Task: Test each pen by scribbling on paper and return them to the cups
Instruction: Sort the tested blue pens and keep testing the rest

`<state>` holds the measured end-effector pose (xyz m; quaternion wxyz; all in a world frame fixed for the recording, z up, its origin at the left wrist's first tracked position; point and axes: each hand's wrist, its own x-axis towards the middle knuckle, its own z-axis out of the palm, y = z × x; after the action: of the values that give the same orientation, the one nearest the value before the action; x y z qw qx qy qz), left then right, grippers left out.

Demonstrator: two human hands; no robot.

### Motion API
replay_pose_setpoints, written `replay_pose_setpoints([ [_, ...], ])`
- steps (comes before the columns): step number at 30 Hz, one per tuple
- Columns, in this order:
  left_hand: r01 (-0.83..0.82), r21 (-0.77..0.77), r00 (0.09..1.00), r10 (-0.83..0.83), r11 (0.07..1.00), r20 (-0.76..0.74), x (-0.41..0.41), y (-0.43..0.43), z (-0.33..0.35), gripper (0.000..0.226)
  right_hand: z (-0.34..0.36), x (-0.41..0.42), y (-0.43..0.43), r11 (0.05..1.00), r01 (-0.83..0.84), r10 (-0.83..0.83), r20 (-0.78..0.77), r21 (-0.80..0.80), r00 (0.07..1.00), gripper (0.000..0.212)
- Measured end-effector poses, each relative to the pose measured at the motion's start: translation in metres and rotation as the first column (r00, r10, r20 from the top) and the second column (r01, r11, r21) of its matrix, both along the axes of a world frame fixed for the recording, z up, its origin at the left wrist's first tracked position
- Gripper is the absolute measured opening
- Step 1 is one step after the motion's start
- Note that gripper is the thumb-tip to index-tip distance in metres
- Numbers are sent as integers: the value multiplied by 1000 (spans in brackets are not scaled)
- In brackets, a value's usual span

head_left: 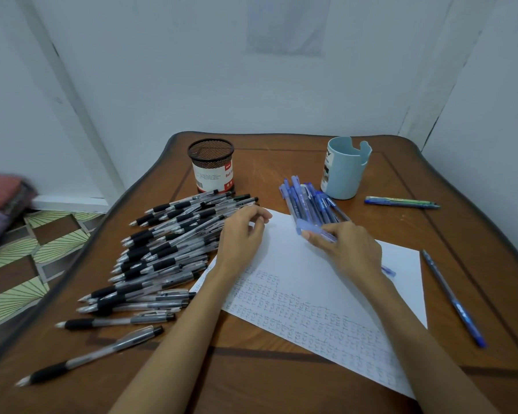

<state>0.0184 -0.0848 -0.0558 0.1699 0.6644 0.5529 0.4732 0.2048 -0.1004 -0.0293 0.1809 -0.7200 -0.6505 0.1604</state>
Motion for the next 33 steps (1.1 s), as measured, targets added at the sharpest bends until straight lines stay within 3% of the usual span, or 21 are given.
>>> replay_pose_setpoints([
  [3,1,-3,1000,-1,1000,-4,0,0,0,23,10,10,-7,986,-146,145,-11,-78,989,60],
  [5,8,-8,1000,-8,1000,1,-1,0,-1,23,19,19,-11,961,-252,218,-252,-112,943,46],
  [7,11,-12,1000,-11,1000,-1,-1,0,-2,23,24,29,-13,937,-307,190,-490,-168,851,33],
  [10,10,-14,1000,-10,1000,-2,-1,1,-2,23,30,37,-13,931,-318,131,-652,-177,747,12],
  [12,10,-19,1000,-10,1000,0,-1,0,-2,23,32,35,-13,954,-277,69,-812,-116,579,18],
  [15,12,-23,1000,-12,1000,7,-1,1,-3,23,35,26,-11,977,-196,-62,-992,-83,108,22],
  [16,12,-26,1000,-11,1000,12,-1,1,-3,23,35,22,-12,980,-184,-77,-997,-79,14,20],
  [17,11,-29,1000,-10,1000,16,0,1,-2,23,33,17,-11,981,-181,-73,-997,-70,-9,17],
  [18,9,-30,1000,-9,1000,20,0,0,-2,23,31,11,-12,983,-174,-55,-998,-59,27,15],
  [21,4,-20,999,-3,1000,47,0,1,-1,23,20,-9,-14,992,-124,14,-968,-18,251,20],
  [24,2,-10,997,-1,1000,80,-1,2,-2,23,4,-31,-19,988,-151,34,-934,-22,357,14],
  [26,9,3,996,-9,1000,87,-1,2,-4,23,-7,-40,-21,971,-238,132,-897,31,423,24],
  [28,12,15,996,-14,1000,86,-2,2,-5,23,-13,-44,-23,941,-318,256,-856,114,450,26],
  [31,22,21,997,-23,1000,78,-3,2,-4,22,-13,-43,-23,895,-398,366,-840,200,401,12],
  [33,23,17,997,-24,1000,79,-3,2,-4,22,-13,-42,-24,890,-406,370,-850,209,374,15],
])
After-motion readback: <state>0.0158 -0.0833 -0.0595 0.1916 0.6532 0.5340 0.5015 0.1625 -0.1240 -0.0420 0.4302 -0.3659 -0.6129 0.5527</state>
